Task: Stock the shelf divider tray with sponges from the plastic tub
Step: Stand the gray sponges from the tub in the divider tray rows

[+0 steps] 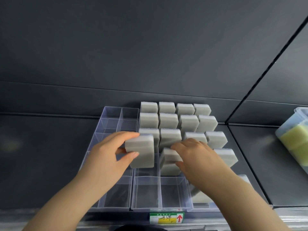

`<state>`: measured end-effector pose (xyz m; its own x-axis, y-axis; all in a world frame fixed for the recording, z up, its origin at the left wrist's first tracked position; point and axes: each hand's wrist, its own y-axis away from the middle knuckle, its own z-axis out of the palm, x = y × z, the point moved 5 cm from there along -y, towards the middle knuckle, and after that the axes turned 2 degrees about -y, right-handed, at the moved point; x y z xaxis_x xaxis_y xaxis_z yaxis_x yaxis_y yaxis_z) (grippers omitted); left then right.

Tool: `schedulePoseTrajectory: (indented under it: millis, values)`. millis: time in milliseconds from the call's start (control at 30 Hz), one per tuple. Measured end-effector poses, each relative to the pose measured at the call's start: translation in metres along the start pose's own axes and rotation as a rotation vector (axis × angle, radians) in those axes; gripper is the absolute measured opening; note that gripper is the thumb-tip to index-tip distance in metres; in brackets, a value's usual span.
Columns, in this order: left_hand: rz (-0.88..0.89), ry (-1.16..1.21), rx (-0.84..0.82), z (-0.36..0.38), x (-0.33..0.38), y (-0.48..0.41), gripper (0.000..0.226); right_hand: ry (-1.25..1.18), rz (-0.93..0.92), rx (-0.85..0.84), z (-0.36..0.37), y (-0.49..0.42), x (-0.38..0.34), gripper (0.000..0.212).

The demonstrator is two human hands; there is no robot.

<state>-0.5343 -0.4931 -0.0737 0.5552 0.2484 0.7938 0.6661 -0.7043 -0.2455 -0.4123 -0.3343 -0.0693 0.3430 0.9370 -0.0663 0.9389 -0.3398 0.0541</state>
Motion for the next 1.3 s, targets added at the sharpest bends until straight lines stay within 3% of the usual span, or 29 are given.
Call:
schedulePoseTrajectory:
  millis: [267,567,1033,1300]
  values:
    - [0.025,0.005,-0.039,0.009,0.000,-0.005,0.051,-0.035,-0.032,0.009,0.001,-0.002,-0.002,0.029]
    - [0.053,-0.176,-0.181,0.036,-0.011,-0.007,0.038,-0.042,-0.056,0.025,0.007,-0.004,-0.004,0.030]
    - [0.037,-0.376,-0.246,0.041,-0.007,-0.004,0.041,-0.113,-0.044,0.074,-0.006,0.002,0.005,0.031]
    - [0.261,-0.680,-0.017,0.035,0.064,-0.011,0.039,-0.310,-0.089,0.215,-0.036,0.006,0.037,0.038]
